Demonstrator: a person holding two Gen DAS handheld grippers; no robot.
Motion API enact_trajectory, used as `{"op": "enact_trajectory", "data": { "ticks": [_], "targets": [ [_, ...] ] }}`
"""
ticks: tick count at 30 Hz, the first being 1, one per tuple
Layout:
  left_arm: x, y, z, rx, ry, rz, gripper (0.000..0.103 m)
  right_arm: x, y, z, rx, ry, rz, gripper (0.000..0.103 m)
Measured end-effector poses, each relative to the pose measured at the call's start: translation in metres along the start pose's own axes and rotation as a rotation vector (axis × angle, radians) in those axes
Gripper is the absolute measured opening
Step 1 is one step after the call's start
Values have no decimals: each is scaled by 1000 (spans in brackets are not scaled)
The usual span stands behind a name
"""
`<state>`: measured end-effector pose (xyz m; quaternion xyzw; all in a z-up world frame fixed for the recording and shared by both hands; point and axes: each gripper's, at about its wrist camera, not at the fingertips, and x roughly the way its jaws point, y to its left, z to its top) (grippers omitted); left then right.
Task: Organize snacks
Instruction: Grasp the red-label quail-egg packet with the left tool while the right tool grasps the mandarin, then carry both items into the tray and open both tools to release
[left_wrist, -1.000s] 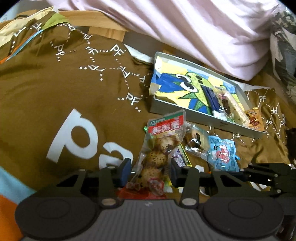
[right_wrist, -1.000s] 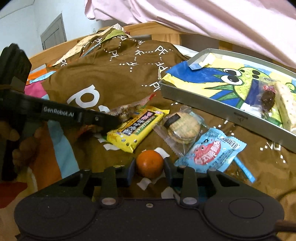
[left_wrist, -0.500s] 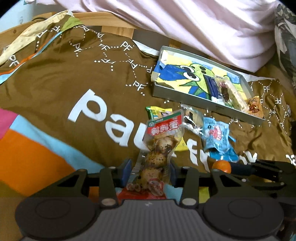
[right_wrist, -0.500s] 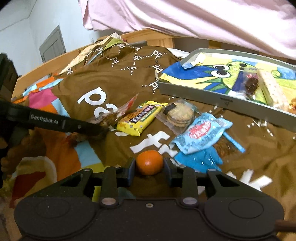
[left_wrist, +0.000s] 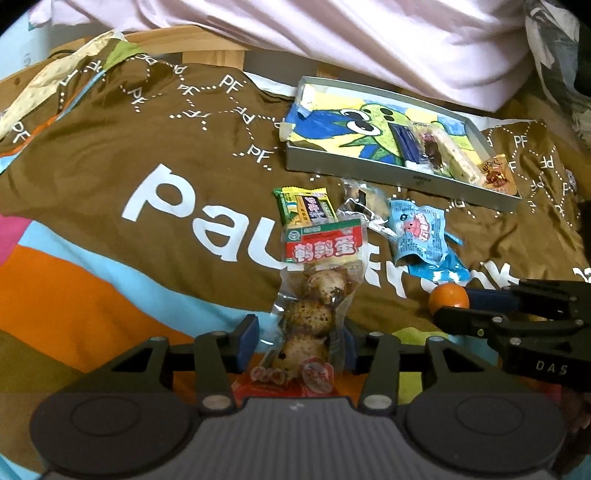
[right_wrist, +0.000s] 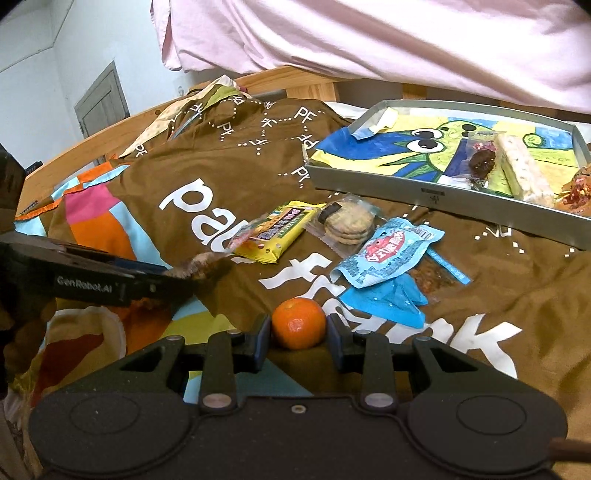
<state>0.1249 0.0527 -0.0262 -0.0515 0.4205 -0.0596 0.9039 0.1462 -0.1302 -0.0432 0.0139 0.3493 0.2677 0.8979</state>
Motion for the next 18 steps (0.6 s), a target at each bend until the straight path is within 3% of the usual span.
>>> {"op": "enact_trajectory", "data": {
  "ticks": [6, 11, 18],
  "targets": [
    [10, 6, 1, -13, 9, -44, 59, 5, 1, 0, -3, 5, -3, 35],
    [10, 7, 3, -13, 14, -32, 49, 7, 4, 1, -18, 5, -10, 35],
    [-5, 0, 1, -53, 3, -10, 47, 2, 4, -1, -34, -2, -6, 35]
  ]
}}
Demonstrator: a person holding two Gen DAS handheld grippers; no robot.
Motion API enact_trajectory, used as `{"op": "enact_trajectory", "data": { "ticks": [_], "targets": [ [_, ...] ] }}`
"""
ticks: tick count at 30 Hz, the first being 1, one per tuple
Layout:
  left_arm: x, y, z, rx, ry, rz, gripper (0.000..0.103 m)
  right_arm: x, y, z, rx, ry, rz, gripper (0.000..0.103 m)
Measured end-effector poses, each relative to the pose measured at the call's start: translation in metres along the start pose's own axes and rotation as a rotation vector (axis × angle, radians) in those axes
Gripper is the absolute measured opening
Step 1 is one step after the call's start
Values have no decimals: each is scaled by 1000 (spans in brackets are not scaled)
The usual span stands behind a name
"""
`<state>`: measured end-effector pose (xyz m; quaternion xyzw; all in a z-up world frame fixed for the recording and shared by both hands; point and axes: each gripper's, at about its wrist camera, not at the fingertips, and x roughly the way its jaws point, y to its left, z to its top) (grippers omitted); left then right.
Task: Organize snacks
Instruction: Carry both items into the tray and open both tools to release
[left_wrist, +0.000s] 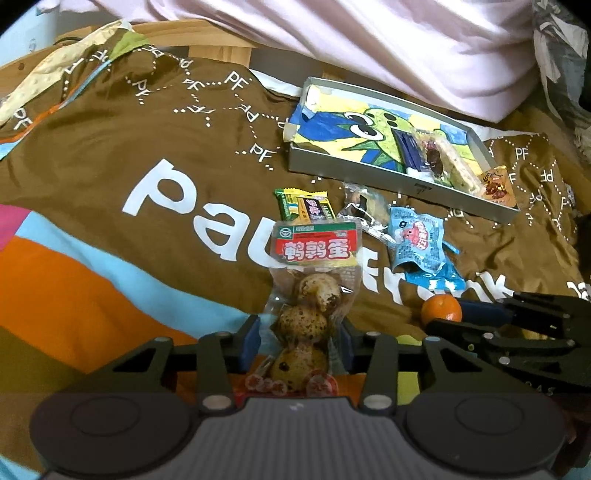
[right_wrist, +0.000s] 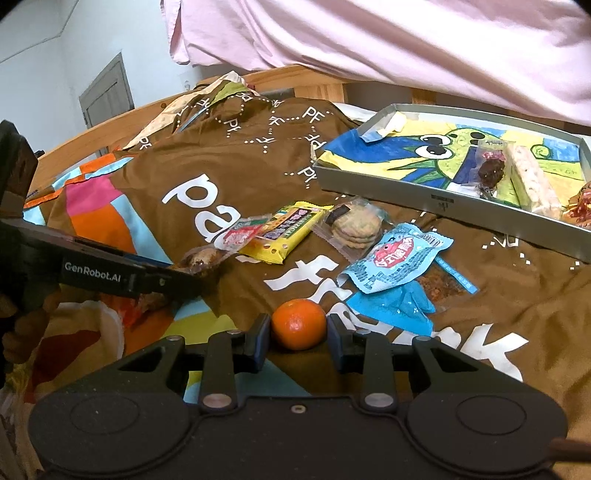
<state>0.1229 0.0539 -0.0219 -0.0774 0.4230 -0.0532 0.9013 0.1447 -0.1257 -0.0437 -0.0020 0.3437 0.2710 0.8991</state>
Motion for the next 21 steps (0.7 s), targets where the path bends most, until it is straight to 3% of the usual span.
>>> {"op": "enact_trajectory", "data": {
  "ticks": [10, 21],
  "targets": [
    [-31, -19, -27, -29, -36, -35, 47, -29, 5, -8, 13, -35, 13, 35],
    [-42, -30, -29, -73, -76, -71, 47, -47, 2, -12, 31, -67, 29, 35]
  ]
}}
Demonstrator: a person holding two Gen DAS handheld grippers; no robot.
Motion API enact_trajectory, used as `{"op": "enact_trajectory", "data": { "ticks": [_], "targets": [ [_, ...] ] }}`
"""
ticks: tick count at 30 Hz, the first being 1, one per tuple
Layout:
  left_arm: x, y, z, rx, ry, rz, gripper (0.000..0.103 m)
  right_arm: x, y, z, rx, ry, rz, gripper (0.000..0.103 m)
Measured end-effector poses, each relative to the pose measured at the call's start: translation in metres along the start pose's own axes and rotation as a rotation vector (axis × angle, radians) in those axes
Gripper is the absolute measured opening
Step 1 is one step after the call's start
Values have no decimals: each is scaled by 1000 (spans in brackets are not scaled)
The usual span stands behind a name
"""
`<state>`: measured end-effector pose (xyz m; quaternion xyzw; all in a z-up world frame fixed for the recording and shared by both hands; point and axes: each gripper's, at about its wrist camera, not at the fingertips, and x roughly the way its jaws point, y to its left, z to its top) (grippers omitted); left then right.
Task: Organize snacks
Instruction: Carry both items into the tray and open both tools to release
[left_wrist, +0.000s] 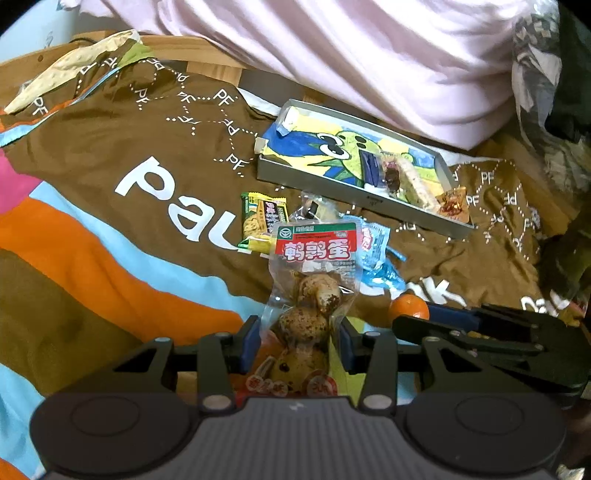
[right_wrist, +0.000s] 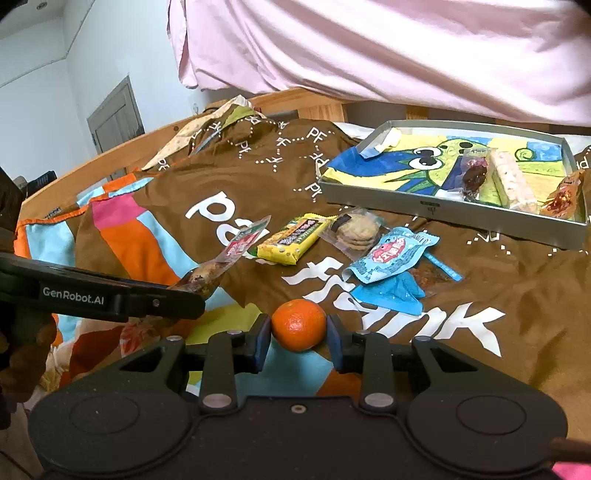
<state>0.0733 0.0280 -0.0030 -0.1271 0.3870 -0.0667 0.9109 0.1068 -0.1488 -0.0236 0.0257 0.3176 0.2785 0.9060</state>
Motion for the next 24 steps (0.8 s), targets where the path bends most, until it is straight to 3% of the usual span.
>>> {"op": "enact_trajectory", "data": {
  "ticks": [10, 24],
  "targets": [
    [14, -8, 40, 28, -37, 30, 47, -2, -13, 29, -42, -32, 2, 35],
    [65, -26, 143, 76, -176, 29, 47, 22, -50, 116, -161, -82, -36, 35]
  ]
}}
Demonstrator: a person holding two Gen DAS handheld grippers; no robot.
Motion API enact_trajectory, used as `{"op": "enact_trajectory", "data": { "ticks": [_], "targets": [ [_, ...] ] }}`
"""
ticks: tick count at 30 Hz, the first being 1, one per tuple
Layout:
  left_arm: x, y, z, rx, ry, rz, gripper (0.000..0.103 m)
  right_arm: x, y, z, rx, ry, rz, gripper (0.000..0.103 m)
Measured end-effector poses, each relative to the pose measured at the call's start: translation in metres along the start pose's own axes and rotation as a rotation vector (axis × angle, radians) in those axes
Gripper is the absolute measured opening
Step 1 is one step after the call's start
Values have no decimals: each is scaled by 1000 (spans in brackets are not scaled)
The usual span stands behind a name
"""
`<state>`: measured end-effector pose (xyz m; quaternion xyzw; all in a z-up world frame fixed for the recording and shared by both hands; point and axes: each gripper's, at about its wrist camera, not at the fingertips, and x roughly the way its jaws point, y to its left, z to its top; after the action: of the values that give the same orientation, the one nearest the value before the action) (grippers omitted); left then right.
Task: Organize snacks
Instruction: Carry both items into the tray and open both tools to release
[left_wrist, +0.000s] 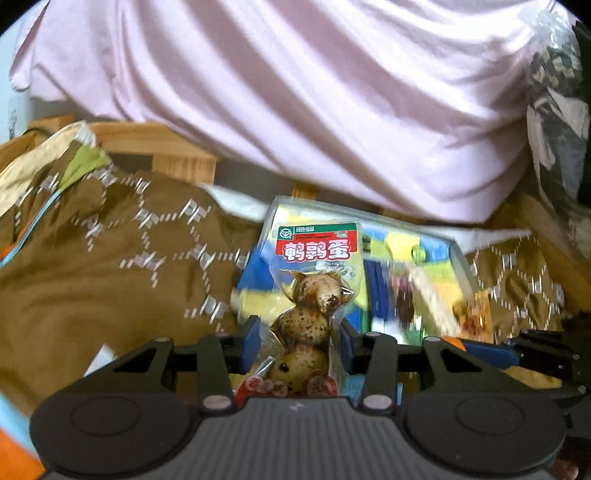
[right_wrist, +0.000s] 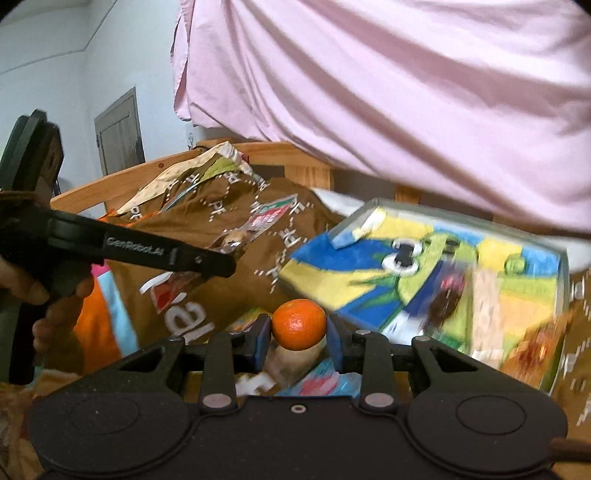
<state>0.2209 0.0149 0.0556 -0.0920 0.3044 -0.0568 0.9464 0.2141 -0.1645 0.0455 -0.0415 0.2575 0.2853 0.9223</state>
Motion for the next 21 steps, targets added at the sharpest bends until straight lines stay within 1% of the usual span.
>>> {"op": "enact_trajectory", "data": {
  "ticks": [2, 5, 10, 12, 15, 18, 21],
  "targets": [
    [12, -4, 13, 9, -17, -3, 47, 8, -5, 12, -24, -4, -11, 35],
    [30, -11, 29, 35, -39, 14, 47, 19, -15, 25, -36, -17, -33, 35],
    [60, -15, 45, 43, -44, 13, 47, 41, -35, 37, -12, -15, -64, 35],
    [73, -17, 47, 43, -35, 37, 47, 51, -42, 39, -18, -21, -90, 35],
    [94, -15, 44, 27, -9, 33, 47, 69, -54, 37, -2, -36, -128, 35],
    [115, -10, 37, 15, 30, 36, 47, 89, -64, 29, 35, -5, -152, 35],
    [130, -2, 31, -5, 46, 39, 47, 105, -67, 21, 49, 17, -159, 35]
  ]
}}
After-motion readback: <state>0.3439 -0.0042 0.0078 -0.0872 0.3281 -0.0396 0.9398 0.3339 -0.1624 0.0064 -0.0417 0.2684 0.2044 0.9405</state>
